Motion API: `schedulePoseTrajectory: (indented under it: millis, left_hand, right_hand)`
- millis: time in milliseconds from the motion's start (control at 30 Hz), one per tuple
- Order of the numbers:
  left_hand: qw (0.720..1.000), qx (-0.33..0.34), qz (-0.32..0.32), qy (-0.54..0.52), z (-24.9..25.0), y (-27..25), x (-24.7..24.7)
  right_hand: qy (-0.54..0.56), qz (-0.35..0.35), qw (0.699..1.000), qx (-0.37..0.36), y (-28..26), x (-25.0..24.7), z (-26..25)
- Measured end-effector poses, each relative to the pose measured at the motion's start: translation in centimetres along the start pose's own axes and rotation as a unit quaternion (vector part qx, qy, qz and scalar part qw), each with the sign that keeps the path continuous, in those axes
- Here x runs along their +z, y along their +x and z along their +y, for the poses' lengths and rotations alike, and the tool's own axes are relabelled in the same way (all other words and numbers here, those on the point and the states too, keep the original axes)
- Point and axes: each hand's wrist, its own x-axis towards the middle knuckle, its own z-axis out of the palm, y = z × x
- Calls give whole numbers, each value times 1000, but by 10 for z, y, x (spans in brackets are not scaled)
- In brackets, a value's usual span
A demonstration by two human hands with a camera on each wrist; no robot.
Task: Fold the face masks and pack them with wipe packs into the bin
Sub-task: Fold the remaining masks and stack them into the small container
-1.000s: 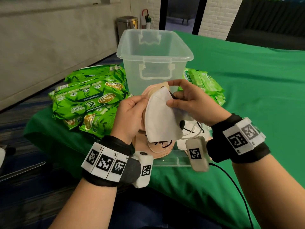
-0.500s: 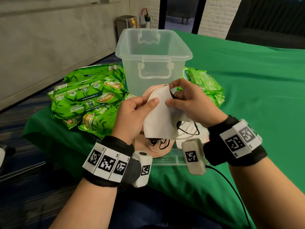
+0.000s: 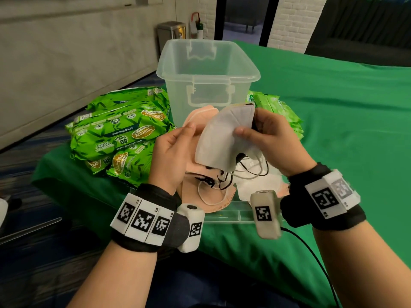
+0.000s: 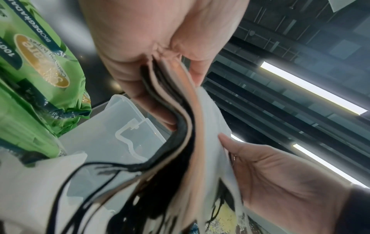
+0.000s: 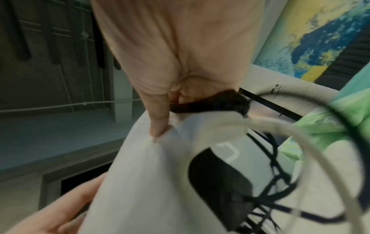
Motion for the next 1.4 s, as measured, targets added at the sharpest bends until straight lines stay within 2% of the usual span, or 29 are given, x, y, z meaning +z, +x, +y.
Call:
schedulePoseTrajectory:
  millis: [67,233,433,633,733,900,967,1167,1400]
  left_hand:
    - [1000,-4,5,-10,1,0,1]
    - [998,-22,-21,-47,2,-3,7]
    - [998,17,-44,35,-3,-2,3]
    - [997,29,-68,15,-1,-1,2]
    - [996,40,-72,36,-2,-1,0]
    - [993,55,-79,66,-3,-1,-1]
    - [992,61,-81,76,-2,-2,-2]
    - [987,81,-87,107,-3,-1,-2]
    - [985,86,-76,129,-5,0,-2]
  right_hand:
    - [45,-8,999,16,-1,2,-2]
    - [23,-1,999,34,3,21,-3]
    - [-6,7,999,51,3,27,-4]
    - [-21,-18,999,37,7,22,-1]
    - [-73,-17,997,22,9,18,3]
    - [-180,2,981,-69,13,16,3]
    - [-202,-5,977,-75,15,15,4]
    - [-229,-25,971,-72,18,10,2]
    - [-176,44,977,-112,18,10,0]
